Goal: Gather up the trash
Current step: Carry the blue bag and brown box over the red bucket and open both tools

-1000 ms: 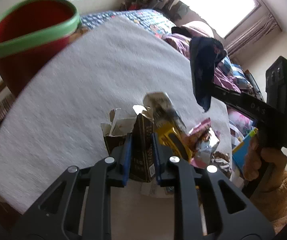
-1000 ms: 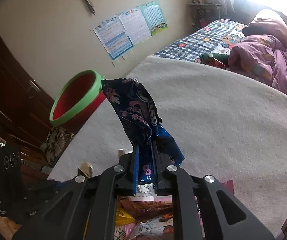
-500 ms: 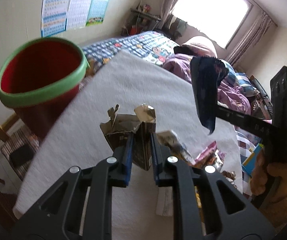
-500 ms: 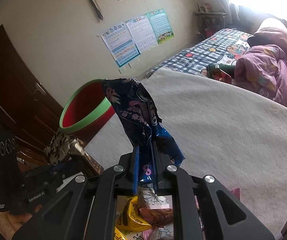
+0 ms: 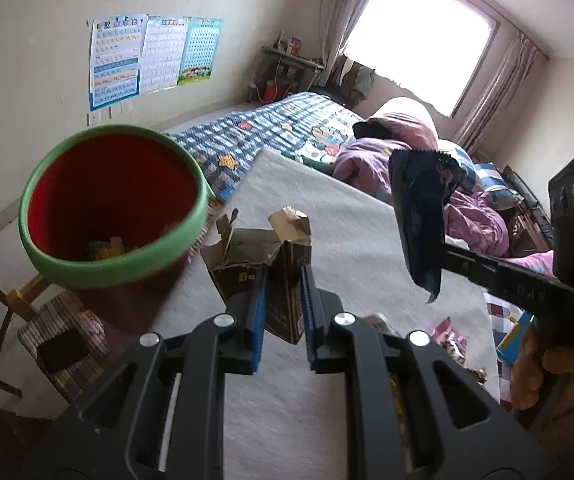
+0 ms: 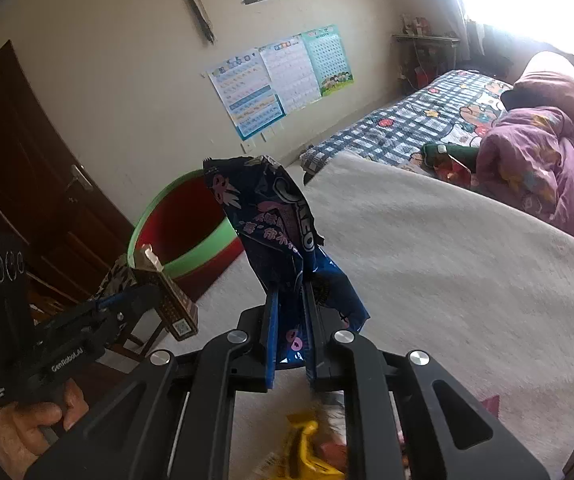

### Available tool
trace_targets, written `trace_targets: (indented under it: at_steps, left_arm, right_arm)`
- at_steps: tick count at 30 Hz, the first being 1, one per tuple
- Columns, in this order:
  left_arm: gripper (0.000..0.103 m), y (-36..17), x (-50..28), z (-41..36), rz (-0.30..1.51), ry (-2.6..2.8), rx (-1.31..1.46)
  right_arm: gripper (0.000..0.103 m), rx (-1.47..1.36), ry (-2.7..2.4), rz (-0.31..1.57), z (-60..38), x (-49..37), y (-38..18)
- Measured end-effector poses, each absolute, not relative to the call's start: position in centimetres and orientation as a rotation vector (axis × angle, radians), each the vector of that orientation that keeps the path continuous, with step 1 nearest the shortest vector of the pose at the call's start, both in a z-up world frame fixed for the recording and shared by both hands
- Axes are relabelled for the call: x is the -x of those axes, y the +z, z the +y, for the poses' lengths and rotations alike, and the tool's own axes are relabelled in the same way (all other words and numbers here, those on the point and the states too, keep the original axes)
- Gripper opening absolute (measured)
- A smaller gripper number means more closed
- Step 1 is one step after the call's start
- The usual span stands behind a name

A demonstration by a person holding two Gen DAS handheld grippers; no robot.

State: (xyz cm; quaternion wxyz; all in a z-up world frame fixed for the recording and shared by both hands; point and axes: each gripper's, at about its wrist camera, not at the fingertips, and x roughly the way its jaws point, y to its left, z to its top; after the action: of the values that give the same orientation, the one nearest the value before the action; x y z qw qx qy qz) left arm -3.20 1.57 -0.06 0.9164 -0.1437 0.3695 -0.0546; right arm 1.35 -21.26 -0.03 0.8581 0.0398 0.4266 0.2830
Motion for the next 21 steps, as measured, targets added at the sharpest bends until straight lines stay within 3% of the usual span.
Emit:
trace_targets:
  at_steps: [21]
  left_arm:
    - [0.016, 0.3, -1.7, 11.5, 0.723, -0.048, 0.274]
  right_arm:
    - [0.011, -0.036, 0.567, 0.89, -11.8, -4.2, 0.5]
